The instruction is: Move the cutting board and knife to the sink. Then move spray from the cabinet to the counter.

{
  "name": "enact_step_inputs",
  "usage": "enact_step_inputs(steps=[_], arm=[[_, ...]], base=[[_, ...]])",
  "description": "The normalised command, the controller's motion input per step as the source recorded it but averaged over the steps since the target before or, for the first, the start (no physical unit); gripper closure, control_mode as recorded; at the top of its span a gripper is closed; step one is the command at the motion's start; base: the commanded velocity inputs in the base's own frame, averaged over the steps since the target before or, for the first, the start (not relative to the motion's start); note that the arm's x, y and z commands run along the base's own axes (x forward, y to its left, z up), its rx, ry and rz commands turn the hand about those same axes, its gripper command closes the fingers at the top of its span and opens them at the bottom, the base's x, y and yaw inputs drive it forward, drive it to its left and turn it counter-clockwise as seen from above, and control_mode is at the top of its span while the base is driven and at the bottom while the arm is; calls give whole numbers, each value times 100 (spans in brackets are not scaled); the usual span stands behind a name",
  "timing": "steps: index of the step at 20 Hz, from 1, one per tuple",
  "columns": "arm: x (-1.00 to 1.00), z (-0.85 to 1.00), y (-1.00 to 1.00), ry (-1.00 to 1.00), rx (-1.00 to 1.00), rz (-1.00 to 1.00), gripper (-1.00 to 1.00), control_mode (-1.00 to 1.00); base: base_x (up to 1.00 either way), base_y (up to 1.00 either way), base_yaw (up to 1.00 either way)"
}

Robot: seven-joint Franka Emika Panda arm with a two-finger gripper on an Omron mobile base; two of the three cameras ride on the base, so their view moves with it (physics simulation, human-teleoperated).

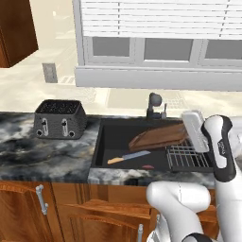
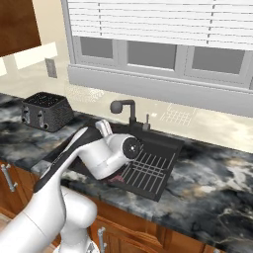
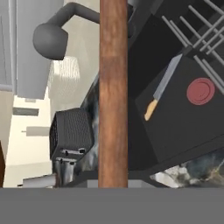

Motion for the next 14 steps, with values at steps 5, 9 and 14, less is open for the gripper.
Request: enact_step_inputs(steps=[5, 9, 14], arm=[[25, -13, 21, 3, -6, 0, 100, -100], [23, -18, 24, 6, -7, 0, 100, -100], [17, -16, 26, 3, -8, 0, 100, -100]], base=[[0, 0, 0], [0, 0, 0], [0, 0, 0]])
